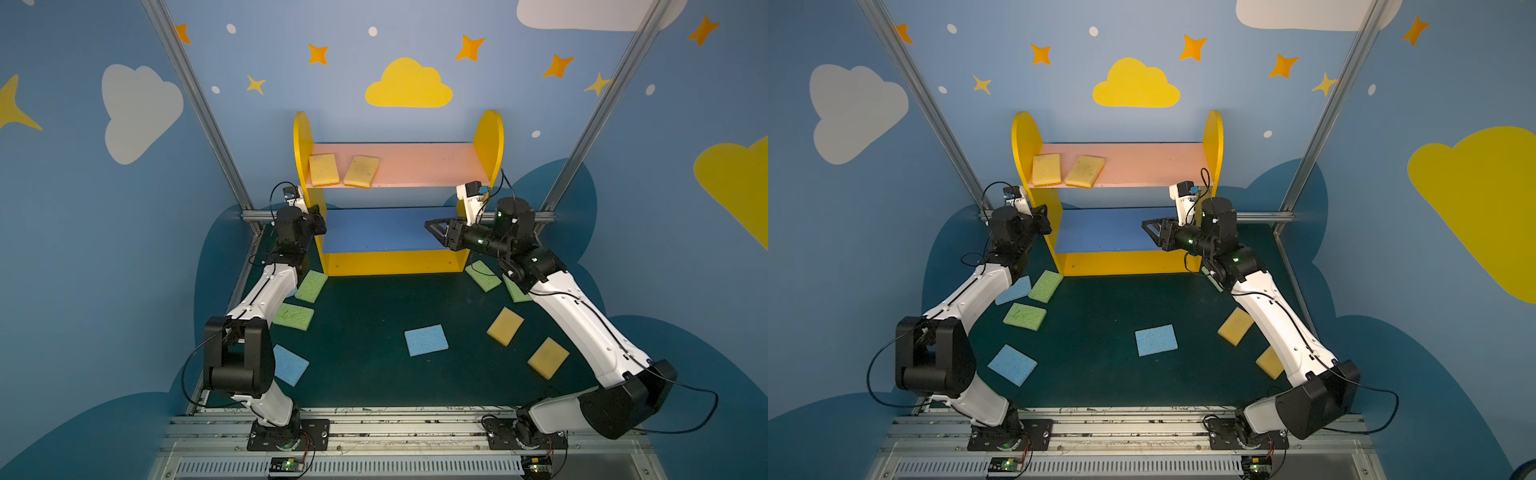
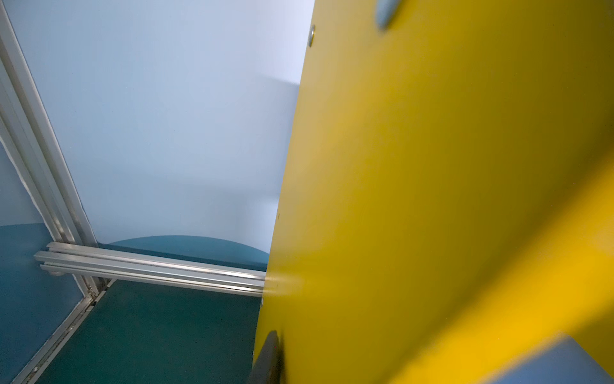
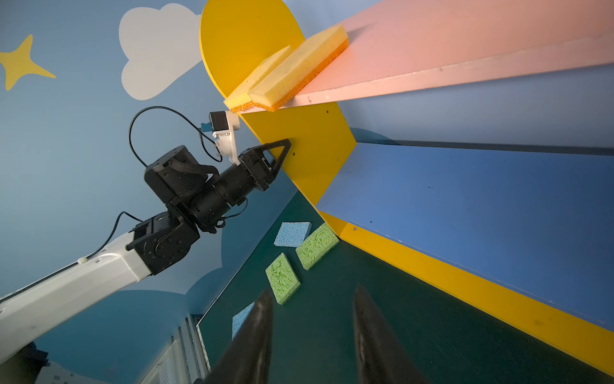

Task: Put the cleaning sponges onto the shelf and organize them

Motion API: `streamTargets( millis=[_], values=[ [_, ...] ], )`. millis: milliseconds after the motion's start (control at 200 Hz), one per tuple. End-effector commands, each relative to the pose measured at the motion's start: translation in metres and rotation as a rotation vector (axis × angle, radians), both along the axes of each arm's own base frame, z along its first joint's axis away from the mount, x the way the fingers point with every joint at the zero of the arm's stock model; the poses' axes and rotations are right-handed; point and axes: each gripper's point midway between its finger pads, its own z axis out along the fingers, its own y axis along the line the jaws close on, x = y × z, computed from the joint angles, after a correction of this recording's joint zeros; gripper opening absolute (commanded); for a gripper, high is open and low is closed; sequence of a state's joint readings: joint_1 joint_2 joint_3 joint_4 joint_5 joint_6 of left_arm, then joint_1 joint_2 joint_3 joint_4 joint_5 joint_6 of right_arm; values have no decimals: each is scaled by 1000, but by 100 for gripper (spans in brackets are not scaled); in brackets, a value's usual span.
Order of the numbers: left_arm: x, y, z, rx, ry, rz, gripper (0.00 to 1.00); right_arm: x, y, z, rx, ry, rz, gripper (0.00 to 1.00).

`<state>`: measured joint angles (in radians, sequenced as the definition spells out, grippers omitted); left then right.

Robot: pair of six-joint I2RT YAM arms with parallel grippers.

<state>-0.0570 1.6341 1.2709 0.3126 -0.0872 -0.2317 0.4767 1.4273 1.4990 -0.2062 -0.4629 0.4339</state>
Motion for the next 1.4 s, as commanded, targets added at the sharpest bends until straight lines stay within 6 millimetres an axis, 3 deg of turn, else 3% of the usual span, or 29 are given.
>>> streamTargets(
  millis=[0, 135, 581, 776, 931, 1021, 1211, 1251, 1321, 1392],
  values=[
    [-13, -25, 14, -40, -7, -87, 14, 4, 0, -2, 4, 22, 16, 43],
    [-29, -45, 22, -54, -13, -121, 14, 9, -2, -1, 25, 52, 34, 47],
    [-84, -92, 13, -129, 58, -180, 12, 19, -5, 16, 27, 51, 53, 53],
    [-109, -107, 3, -150, 84, -203, 13, 28, -2, 21, 5, 40, 51, 41],
    [-123, -115, -3, -161, 102, -220, 17, 39, 4, 28, 2, 27, 58, 19],
    [-128, -117, -8, -160, 122, -224, 24, 43, 11, 33, 3, 21, 70, 15],
    [-140, -114, -10, -155, 131, -230, 58, 48, 24, 40, -17, -4, 68, 24],
    [-143, -113, -10, -153, 137, -231, 67, 49, 27, 43, -20, -16, 64, 19],
    [-149, -112, -10, -154, 149, -233, 77, 50, 32, 46, -28, -27, 62, 1],
    [-155, -111, -12, -161, 166, -236, 93, 50, 39, 48, -43, -38, 61, 0]
  ],
)
